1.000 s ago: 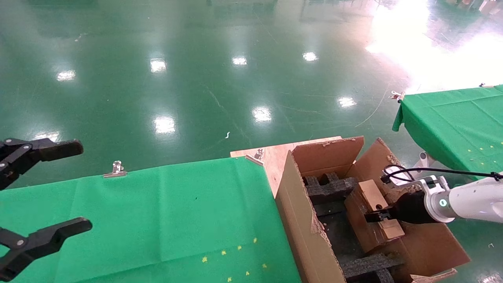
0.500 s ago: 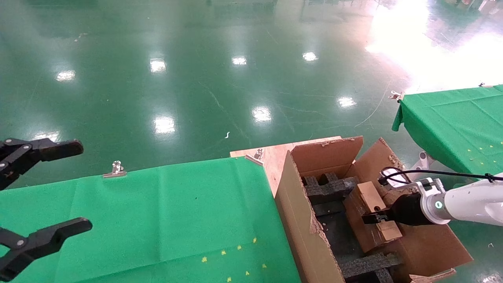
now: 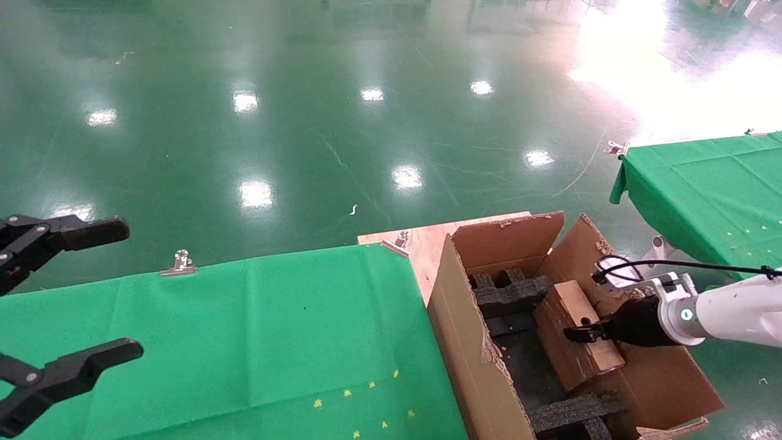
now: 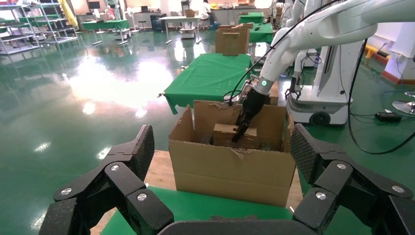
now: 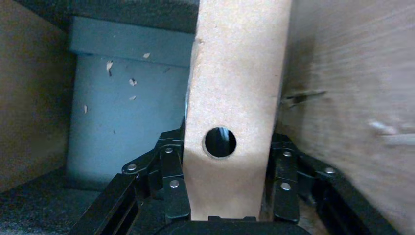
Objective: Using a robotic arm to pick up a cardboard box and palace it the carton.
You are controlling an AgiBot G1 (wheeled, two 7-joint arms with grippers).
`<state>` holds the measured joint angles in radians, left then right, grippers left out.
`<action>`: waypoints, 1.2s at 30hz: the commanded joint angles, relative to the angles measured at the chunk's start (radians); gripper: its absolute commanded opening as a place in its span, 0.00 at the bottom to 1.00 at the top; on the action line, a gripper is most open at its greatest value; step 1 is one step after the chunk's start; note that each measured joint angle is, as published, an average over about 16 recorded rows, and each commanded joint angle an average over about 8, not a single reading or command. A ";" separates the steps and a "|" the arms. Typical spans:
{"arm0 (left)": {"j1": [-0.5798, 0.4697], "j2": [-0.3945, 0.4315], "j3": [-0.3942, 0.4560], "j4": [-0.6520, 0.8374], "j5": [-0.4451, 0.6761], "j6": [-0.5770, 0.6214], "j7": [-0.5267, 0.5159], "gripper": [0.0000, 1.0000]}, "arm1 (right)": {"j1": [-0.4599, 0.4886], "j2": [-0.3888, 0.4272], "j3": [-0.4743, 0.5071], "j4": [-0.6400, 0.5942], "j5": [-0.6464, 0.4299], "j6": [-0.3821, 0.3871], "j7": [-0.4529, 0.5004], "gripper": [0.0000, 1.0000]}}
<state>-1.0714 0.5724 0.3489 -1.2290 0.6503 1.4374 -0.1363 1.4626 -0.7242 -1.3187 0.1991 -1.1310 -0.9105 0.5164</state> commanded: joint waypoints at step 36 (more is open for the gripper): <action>0.000 0.000 0.000 0.000 -0.001 0.000 0.000 1.00 | 0.221 0.194 0.176 0.513 0.260 -0.246 -0.249 1.00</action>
<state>-1.0712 0.5722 0.3488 -1.2287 0.6498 1.4372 -0.1363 1.6838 -0.5355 -1.1503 0.6937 -0.8885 -1.1427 0.2750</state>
